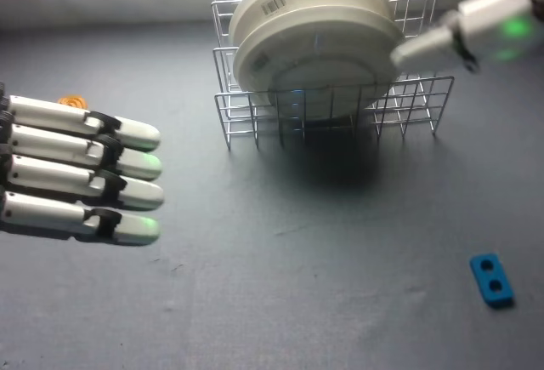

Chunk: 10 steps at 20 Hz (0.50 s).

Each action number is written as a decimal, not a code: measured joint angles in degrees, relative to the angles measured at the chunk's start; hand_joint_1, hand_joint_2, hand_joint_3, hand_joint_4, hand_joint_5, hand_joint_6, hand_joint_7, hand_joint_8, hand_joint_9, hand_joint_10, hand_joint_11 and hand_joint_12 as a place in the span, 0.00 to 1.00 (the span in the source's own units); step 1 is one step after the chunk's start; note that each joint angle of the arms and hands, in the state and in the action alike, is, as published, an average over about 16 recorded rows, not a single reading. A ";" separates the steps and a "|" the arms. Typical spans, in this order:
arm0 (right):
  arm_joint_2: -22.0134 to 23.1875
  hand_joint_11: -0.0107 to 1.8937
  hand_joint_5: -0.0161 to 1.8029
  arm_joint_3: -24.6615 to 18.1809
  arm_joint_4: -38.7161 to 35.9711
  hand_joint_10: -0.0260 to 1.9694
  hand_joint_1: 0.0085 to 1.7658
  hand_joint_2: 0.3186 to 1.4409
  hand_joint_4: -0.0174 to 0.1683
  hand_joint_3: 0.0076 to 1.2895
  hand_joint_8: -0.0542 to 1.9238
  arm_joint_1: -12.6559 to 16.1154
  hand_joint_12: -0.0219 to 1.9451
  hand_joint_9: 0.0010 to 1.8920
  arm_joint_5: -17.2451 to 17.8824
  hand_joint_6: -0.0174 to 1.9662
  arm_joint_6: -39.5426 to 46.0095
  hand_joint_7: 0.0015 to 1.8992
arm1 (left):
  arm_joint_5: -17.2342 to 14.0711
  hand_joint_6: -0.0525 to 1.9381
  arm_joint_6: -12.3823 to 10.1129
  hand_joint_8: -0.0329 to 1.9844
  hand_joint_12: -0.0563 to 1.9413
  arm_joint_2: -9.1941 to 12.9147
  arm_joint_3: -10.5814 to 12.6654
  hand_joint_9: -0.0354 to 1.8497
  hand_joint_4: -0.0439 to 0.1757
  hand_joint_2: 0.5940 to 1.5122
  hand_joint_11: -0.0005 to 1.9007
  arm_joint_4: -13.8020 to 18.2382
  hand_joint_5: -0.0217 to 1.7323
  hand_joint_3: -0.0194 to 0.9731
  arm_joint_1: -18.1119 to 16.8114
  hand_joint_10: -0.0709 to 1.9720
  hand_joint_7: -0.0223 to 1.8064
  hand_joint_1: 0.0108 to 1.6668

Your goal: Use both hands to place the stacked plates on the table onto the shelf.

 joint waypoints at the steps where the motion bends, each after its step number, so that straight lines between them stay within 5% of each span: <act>1: 1.37 0.15 0.38 -1.10 0.00 0.03 0.58 0.58 0.08 0.01 0.04 -0.33 0.58 0.41 -0.15 0.02 -0.62 0.40 | -0.10 0.03 -0.40 0.03 0.08 -0.05 0.08 0.08 0.20 0.68 0.02 0.54 0.11 0.03 -0.43 0.05 0.09 0.00; 4: 5.17 0.18 0.37 -3.95 0.01 0.14 0.52 0.60 0.08 0.01 0.15 -1.47 0.64 0.40 -0.75 0.10 -2.30 0.39 | -0.35 0.09 -1.12 0.12 0.24 -0.20 0.22 0.13 0.20 0.68 0.06 1.78 0.16 0.03 -1.55 0.16 0.15 0.02; 10: 10.10 0.40 0.46 -7.00 0.02 0.49 0.38 0.65 0.09 0.01 0.50 -3.58 0.79 0.50 -1.63 0.44 -4.67 0.48 | -0.50 0.44 -1.65 0.47 0.60 -0.38 -0.06 0.40 0.21 0.68 0.34 2.50 0.42 0.03 -2.53 0.51 0.43 0.09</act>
